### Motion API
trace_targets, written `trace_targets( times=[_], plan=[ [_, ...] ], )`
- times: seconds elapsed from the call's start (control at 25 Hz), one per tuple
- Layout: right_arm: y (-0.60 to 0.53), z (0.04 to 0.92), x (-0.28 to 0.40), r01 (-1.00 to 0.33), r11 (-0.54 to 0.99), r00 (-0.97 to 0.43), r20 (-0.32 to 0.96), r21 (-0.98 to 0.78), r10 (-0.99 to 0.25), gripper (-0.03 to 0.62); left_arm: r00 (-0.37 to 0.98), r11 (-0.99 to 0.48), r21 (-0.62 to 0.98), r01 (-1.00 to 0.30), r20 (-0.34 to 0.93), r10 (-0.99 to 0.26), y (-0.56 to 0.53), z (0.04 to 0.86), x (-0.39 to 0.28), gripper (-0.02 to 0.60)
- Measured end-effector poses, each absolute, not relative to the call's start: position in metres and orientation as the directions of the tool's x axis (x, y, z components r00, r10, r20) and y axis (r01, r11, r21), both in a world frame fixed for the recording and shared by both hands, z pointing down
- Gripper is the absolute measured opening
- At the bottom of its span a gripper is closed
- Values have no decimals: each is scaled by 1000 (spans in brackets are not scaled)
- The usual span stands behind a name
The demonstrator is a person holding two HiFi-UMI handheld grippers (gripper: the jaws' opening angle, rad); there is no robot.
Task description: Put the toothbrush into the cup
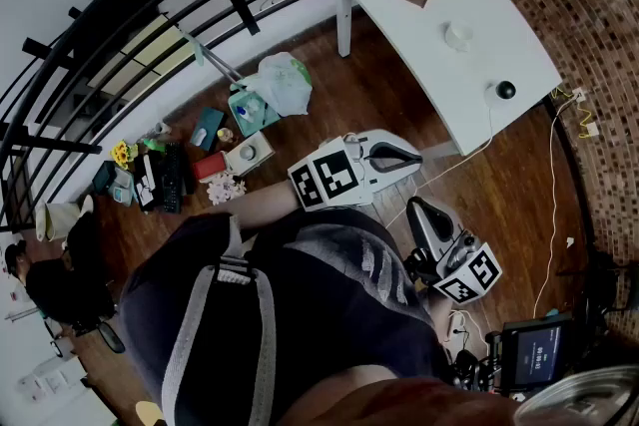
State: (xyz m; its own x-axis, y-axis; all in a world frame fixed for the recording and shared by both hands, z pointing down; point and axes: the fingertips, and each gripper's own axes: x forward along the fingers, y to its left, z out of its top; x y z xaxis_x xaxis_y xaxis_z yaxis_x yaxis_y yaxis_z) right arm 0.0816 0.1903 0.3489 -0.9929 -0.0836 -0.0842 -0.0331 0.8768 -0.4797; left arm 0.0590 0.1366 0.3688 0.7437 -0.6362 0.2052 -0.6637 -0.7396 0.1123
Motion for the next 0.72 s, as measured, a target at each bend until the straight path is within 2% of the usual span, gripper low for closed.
trace_targets(
  times=[0.72],
  plan=[
    [169,357,-88,110,882,-989,37,-458,142,-6,635,-617,164,-769,88,-768,118,366,-112,-5]
  ],
)
